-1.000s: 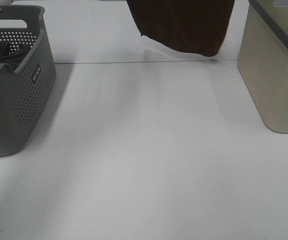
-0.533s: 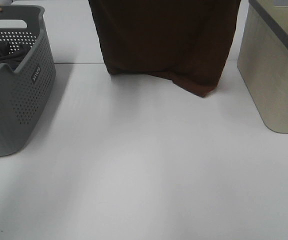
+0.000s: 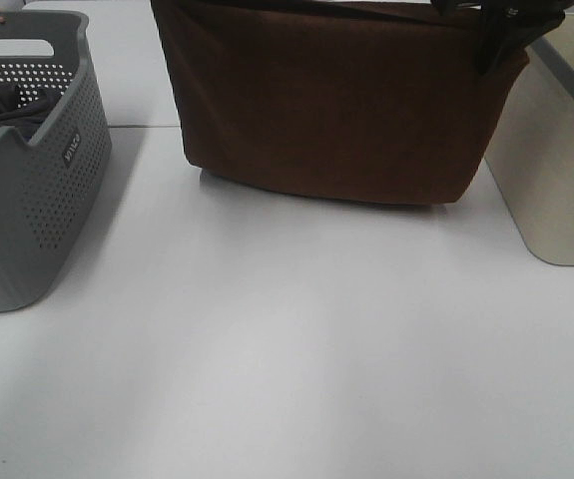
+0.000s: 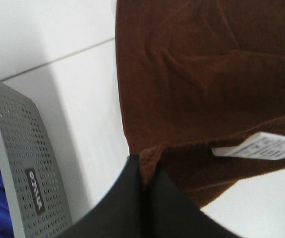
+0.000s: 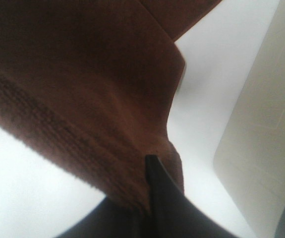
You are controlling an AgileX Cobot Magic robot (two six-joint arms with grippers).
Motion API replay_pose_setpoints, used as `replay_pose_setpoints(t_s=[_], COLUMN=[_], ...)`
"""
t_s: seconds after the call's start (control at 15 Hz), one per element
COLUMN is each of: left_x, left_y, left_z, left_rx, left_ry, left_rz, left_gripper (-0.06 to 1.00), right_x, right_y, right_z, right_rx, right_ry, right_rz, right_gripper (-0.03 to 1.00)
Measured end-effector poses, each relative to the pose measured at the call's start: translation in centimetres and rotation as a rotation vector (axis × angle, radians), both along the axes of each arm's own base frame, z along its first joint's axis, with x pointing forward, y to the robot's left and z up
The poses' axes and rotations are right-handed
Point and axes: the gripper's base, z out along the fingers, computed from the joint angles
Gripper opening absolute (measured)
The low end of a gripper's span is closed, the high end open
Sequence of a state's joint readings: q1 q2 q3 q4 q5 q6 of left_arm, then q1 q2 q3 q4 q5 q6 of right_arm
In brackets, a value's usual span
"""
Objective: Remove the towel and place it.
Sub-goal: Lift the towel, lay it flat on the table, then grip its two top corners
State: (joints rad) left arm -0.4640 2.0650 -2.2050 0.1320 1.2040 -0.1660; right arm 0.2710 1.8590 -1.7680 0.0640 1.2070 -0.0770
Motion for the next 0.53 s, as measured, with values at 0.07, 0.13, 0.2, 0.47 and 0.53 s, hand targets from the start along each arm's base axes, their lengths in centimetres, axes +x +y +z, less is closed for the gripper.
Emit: replay_pose_setpoints(t_s=[0.07, 0.13, 0.2, 0.47, 0.53], left_x=[-1.1, -2.5, -3.9, -11.3, -13.2], left_y=[0.5, 1.0, 1.5, 2.4, 2.2], left_z=[-0.7, -1.8, -2.7, -5.0, -5.4], left_rx=[0.011, 0.019, 0.022, 0.027, 0.028], left_ry=[0.051, 0.116, 0.177, 0.321, 0.344], left_rz=[0.007, 0.015, 0.027, 0.024, 0.017], left_gripper=[0.0, 0.0, 0.0, 0.0, 0.0], right_x=[-0.5, -1.3, -2.2, -7.9, -9.5], right_y=[0.0, 0.1, 0.1, -0.4, -0.6], right_z=[-0.5, -0.7, -1.2, -1.9, -2.4], right_rx=[0.014, 0.039, 0.066, 0.145, 0.143], right_ry=[0.028, 0.052, 0.085, 0.193, 0.22], right_rz=[-0.003, -0.006, -0.009, -0.017, -0.015], right_gripper=[0.0, 0.0, 0.0, 0.0, 0.0])
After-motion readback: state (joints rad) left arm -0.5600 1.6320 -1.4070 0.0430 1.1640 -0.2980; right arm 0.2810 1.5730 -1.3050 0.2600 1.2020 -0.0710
